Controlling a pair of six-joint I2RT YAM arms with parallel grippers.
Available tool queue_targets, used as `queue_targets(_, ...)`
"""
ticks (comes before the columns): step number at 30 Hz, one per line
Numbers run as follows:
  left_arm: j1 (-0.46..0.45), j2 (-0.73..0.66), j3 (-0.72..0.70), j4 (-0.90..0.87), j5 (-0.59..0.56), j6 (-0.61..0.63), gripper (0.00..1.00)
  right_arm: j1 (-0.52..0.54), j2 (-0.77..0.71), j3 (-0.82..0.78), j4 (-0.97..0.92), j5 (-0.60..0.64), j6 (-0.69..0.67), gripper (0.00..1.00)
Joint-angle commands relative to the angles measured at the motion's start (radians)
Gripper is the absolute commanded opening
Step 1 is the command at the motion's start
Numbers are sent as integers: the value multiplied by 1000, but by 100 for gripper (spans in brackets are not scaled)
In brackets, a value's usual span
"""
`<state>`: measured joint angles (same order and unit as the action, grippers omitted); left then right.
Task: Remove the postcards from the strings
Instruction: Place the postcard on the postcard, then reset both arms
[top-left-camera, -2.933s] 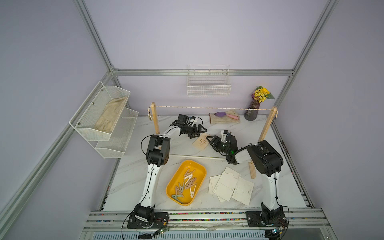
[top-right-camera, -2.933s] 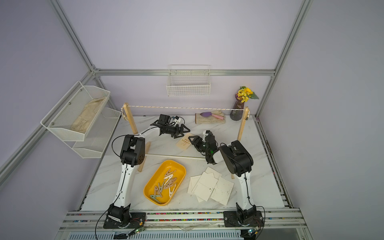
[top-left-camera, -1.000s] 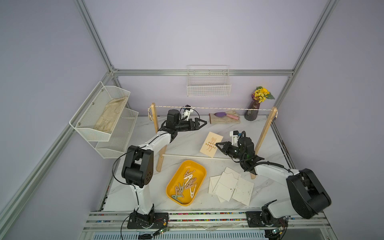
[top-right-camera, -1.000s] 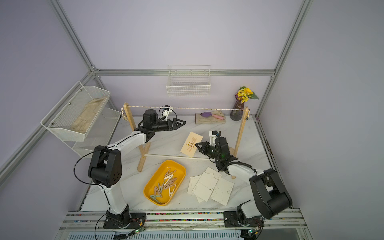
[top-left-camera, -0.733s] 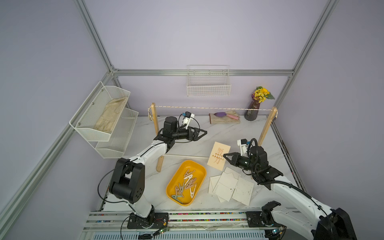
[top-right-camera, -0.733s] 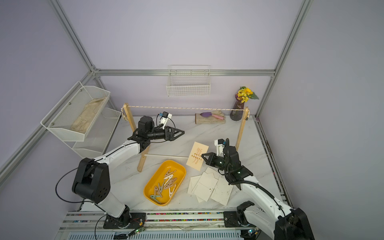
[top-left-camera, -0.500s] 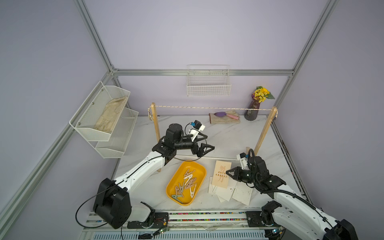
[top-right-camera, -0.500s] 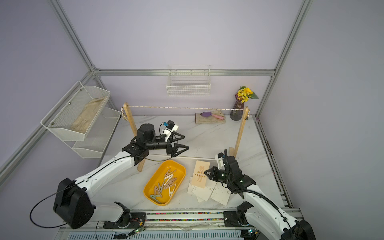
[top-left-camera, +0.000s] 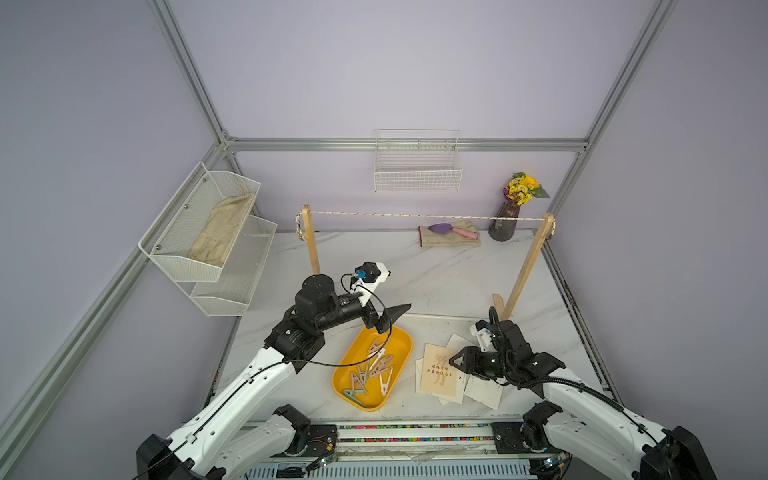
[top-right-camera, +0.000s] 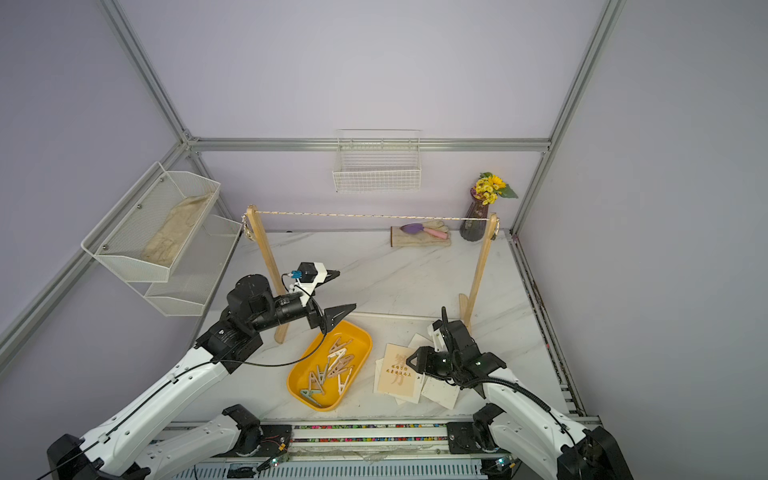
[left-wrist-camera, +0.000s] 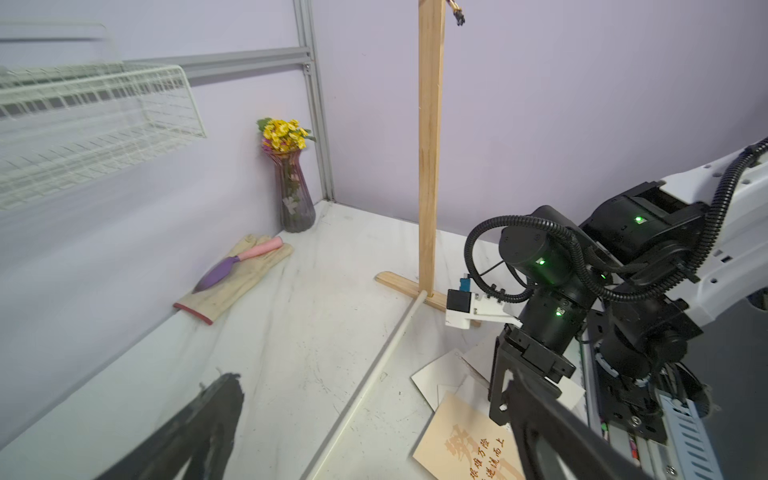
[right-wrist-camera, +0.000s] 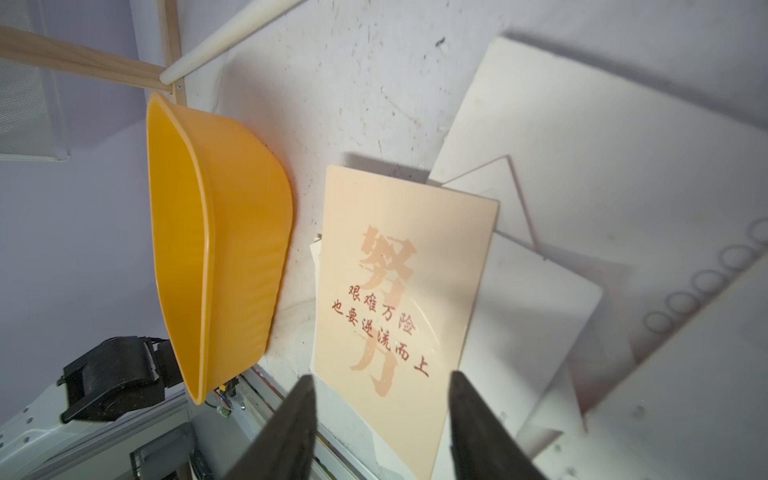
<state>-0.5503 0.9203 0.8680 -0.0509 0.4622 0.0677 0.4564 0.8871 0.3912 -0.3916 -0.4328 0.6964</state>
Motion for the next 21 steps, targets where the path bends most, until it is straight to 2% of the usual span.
queue_targets(1, 0, -117, -60, 17, -169, 34, 100, 5, -59, 80, -107, 129, -12, 65)
queue_targets(3, 0, -182, -86, 7, -278, 46, 100, 5, -77, 136, -176, 235, -21, 68)
queue_targets(6, 0, -263, -128, -15, -509, 61, 100, 5, -95, 211, -241, 429, -19, 72)
queue_targets(11, 2, -326, -218, 5, -1016, 17, 100, 6, -53, 258, -188, 688, 6, 75)
queue_targets(13, 16, -321, -247, 11, -1131, 27, 100, 5, -36, 251, -134, 754, -7, 75)
queue_targets(15, 50, -302, -264, -5, -1155, 9, 100, 5, -34, 239, -83, 831, -39, 75)
queue_targets(21, 209, -222, -299, -51, -1098, -135, 100, 5, -86, 174, 104, 993, -211, 77)
